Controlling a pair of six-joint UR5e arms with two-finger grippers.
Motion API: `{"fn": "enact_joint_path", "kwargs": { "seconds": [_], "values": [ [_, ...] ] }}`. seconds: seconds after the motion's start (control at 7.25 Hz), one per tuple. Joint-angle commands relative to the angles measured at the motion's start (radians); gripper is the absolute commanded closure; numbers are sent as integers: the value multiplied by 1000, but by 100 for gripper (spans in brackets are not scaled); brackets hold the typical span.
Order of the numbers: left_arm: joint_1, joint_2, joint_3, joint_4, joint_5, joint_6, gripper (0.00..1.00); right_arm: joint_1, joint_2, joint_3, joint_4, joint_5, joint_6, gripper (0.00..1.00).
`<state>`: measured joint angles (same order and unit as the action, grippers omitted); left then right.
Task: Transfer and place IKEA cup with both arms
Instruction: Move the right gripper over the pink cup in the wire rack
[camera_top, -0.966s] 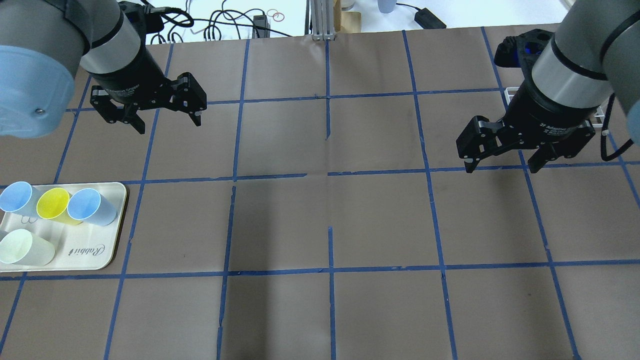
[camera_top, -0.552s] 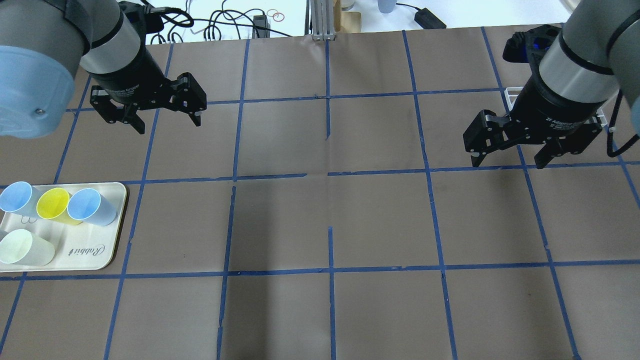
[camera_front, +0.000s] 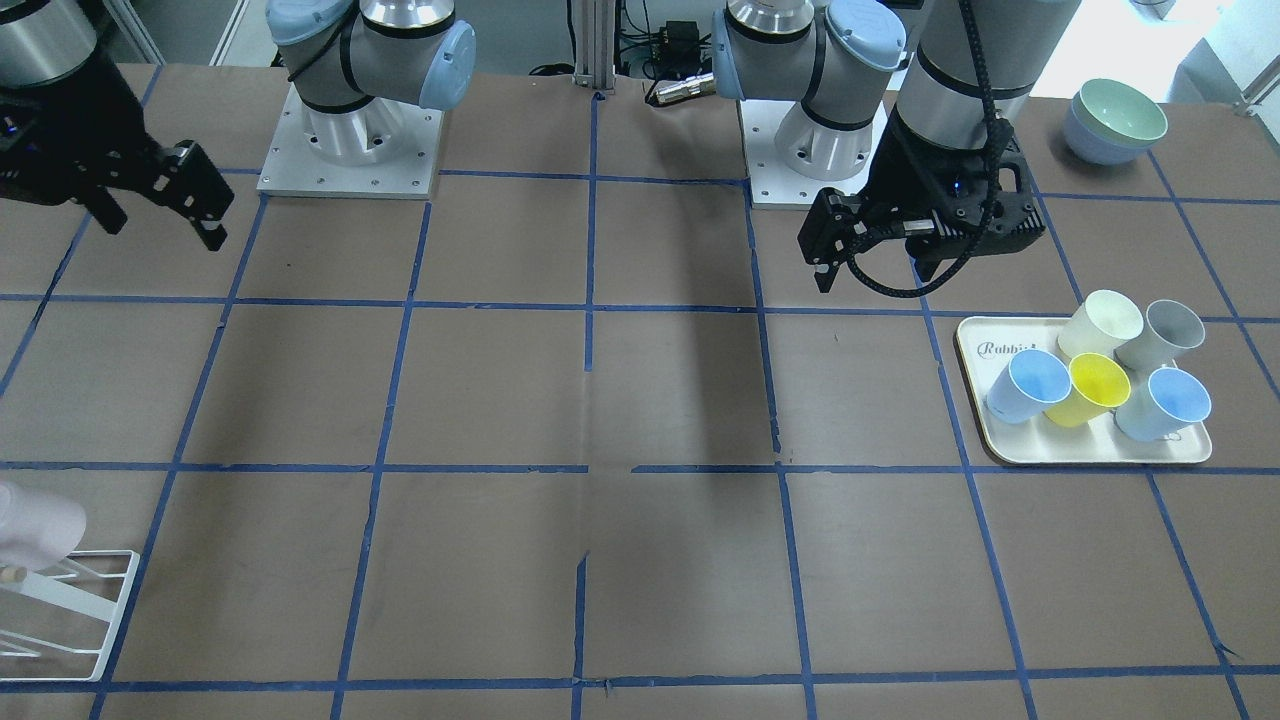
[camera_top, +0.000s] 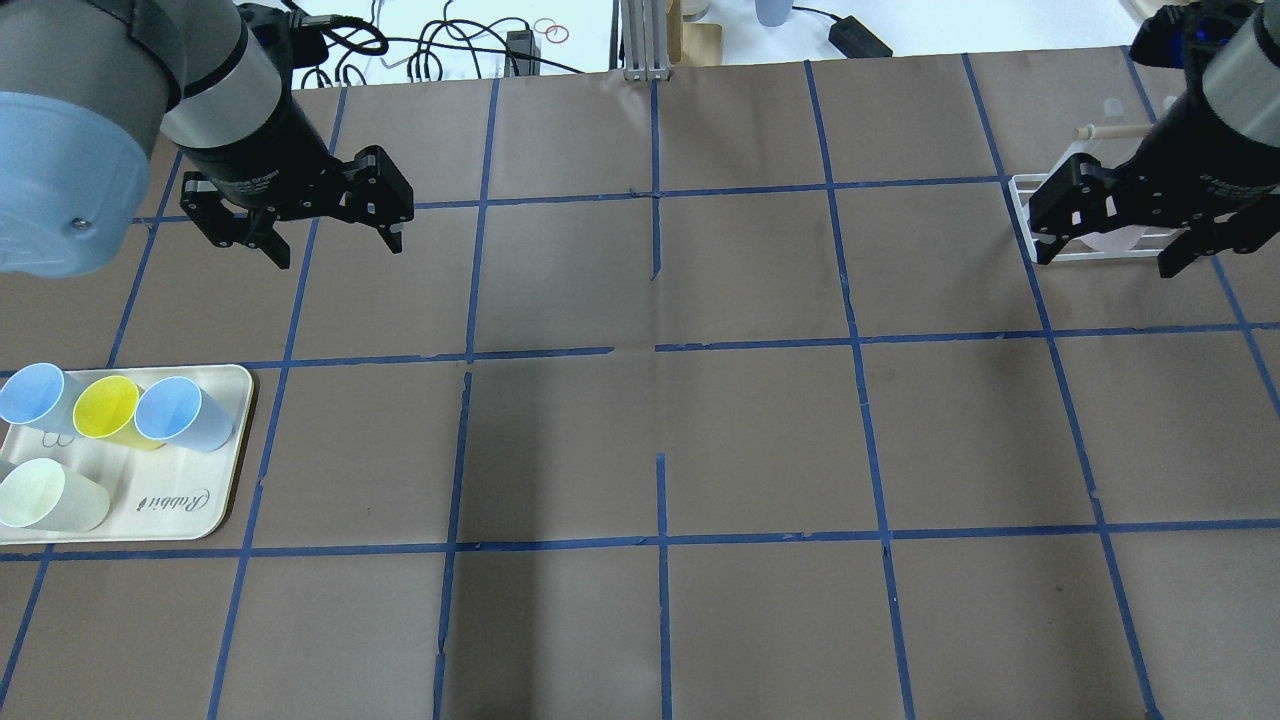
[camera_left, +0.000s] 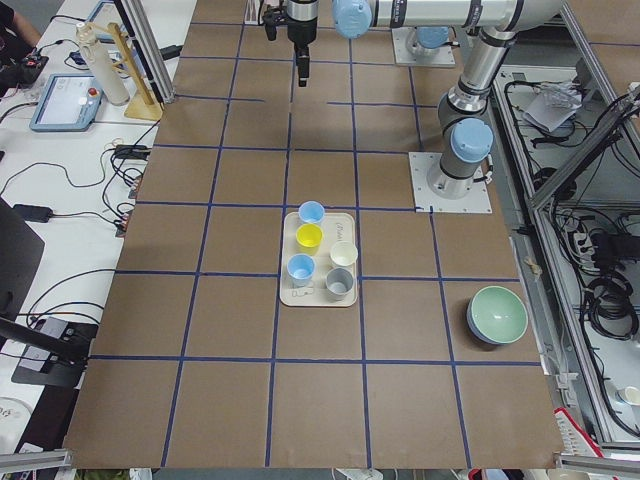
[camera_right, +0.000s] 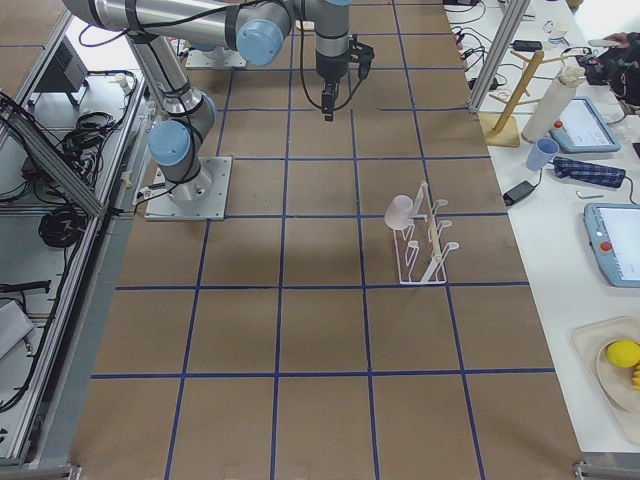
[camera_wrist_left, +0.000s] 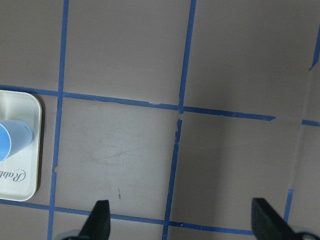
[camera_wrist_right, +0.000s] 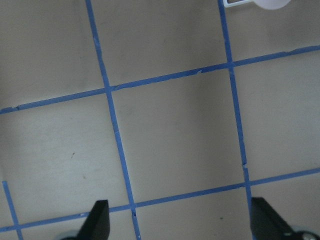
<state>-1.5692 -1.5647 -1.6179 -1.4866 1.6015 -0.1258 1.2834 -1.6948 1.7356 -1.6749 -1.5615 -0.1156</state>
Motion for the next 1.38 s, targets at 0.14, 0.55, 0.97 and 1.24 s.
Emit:
{"fn": "enact_joint_path", "kwargs": {
  "seconds": [0.14,0.55,0.97,1.24],
  "values": [
    [0,0,0,0,0,0,0,-91,101,-11,-164,0,-233,0],
    [-2,2,0,0,-2,0,0,-142,245,-68,-285,-2,-505,0],
    [-2,2,0,0,-2,0,0,-182,344,-73,-403,2,-565,0],
    [0,0,0,0,-2,0,0,-203,382,-73,-431,14,-566,0]
  ]
}}
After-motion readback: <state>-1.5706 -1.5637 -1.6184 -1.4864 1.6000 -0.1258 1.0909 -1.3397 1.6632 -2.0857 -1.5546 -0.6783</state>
